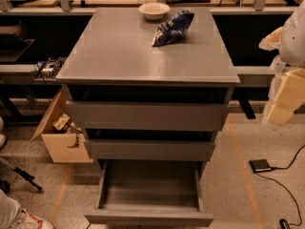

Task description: Place blue chip bag into bottom drawer

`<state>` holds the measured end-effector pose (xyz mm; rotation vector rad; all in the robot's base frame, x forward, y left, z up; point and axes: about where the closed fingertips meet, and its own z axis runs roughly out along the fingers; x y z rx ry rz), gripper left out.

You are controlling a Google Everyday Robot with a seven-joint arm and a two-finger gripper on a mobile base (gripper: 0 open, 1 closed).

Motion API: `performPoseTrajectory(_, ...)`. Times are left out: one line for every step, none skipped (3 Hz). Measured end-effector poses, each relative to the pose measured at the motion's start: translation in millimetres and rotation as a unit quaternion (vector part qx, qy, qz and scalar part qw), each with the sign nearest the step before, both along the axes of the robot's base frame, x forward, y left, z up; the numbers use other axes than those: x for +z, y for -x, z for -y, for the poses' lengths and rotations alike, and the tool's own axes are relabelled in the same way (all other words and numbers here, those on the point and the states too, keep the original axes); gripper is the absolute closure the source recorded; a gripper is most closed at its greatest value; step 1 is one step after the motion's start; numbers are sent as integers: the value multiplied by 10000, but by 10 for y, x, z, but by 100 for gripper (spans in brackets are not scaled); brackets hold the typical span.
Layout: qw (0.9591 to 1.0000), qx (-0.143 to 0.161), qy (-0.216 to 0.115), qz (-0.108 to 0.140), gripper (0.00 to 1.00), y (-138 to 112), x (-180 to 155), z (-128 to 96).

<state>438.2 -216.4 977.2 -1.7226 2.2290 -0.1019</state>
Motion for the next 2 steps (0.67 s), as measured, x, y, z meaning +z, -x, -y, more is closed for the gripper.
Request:
performPoseTrajectory(10000,0,0,1,0,-1,0,0)
performPoseTrajectory(9999,-7,-70,74,0,-109,-37,1)
